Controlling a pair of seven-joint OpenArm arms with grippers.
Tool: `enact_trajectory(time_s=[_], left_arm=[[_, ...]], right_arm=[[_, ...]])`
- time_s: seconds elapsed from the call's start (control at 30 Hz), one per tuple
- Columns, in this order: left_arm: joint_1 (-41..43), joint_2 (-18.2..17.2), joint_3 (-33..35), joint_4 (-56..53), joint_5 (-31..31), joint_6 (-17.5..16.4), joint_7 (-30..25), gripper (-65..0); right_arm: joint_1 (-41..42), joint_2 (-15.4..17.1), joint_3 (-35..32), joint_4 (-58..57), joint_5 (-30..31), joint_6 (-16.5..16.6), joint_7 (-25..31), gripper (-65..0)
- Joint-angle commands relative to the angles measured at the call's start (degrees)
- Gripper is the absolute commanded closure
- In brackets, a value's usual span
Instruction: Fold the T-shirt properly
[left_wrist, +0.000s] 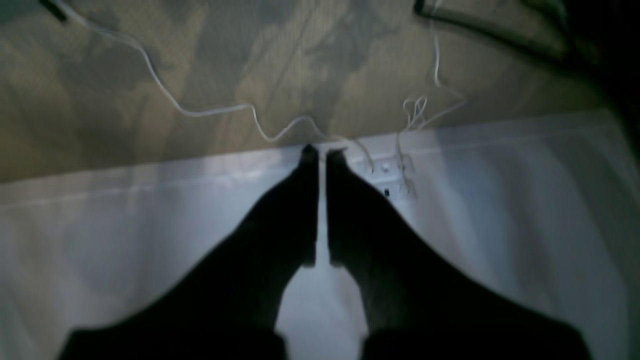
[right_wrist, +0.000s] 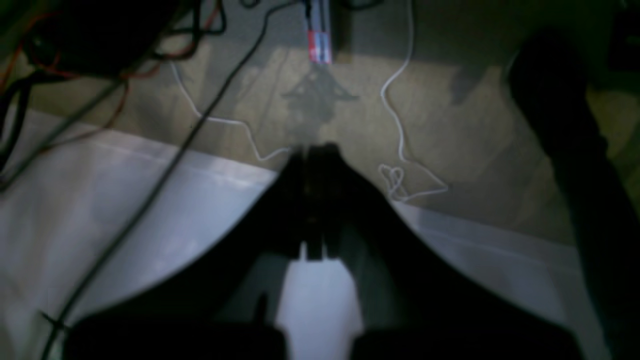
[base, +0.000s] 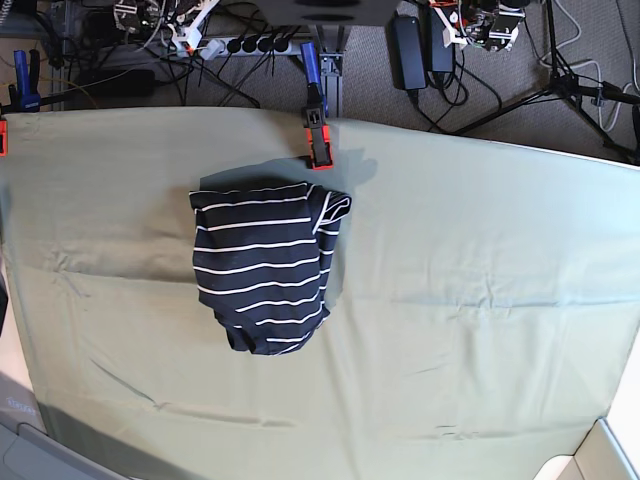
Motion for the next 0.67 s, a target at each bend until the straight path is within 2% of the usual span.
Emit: enact_trajectory(time_s=[0.0, 0.2, 0.3, 0.5, 0.63], left_arm=[[-0.90, -0.46, 0.00, 0.04, 0.04, -0.15, 0.46, -3.0], [-5.09, -0.44, 0.00, 0.07, 0.09, -0.24, -1.27, -3.0], [-6.49, -0.44, 0.04, 0.07, 0.11, -1.97, -2.16, -3.0], [-6.99, -0.46, 4.00, 0.07, -0.04, -1.92, -1.55, -3.0], [-6.99, -0.44, 7.10, 0.07, -2.43, -1.88, -3.32, -3.0]], right_arm=[[0.63, 0.59, 0.07, -0.13, -0.15, -2.47, -0.37, 0.0], [4.46, 0.59, 0.11, -0.09, -3.56, -2.40, -0.52, 0.0], [5.16, 0.61, 0.11, -0.07, -6.58, -2.38, -0.83, 0.0], [5.16, 0.61, 0.11, -0.02, -5.77, -2.38, -0.83, 0.0], [5.11, 0.66, 0.11, -0.02, -5.49, -2.38, -0.83, 0.0]])
